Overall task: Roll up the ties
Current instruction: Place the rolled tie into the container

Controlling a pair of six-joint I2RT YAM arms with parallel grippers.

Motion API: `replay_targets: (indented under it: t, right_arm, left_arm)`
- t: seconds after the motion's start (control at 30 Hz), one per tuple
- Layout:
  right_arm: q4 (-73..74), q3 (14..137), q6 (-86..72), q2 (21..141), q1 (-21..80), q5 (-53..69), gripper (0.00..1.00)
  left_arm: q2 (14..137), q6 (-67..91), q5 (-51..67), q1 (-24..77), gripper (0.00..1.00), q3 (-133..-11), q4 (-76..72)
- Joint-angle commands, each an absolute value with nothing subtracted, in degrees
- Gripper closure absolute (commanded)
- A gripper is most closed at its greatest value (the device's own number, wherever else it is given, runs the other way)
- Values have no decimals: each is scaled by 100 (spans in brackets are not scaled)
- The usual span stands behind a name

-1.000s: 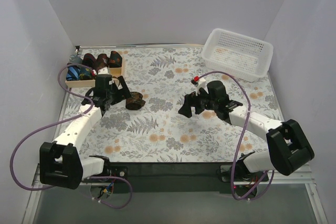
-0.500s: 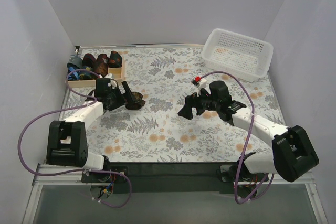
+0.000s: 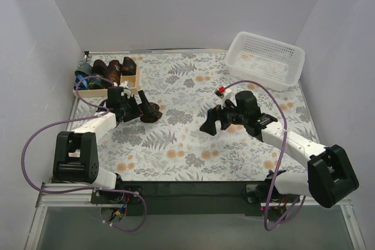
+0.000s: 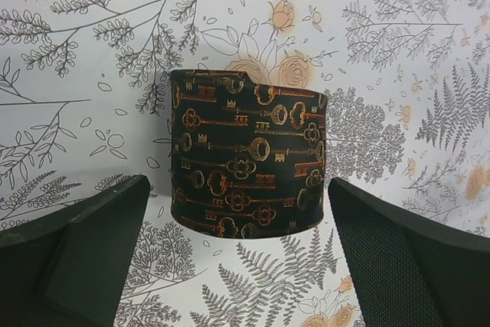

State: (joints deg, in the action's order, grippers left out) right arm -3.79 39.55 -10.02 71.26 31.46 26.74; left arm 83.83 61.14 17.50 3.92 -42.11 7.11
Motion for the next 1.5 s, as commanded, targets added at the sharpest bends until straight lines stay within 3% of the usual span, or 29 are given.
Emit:
replay_targets:
  t: [0.0,0.47,1.47]
  right_arm:
    - [-211,4175,-870,6961,3120,2637,2]
    - [-9,4412,-870,7145,3120,2751,2]
    - [-9,4447,-712,7444,3120,2927,3]
  left_arm:
    - [7911,6117,1881,308,2,-4254,405]
    - [8341,6390,2373,9,14,-4201,220]
    - [8973,6231,1670,553,30,-4324,527]
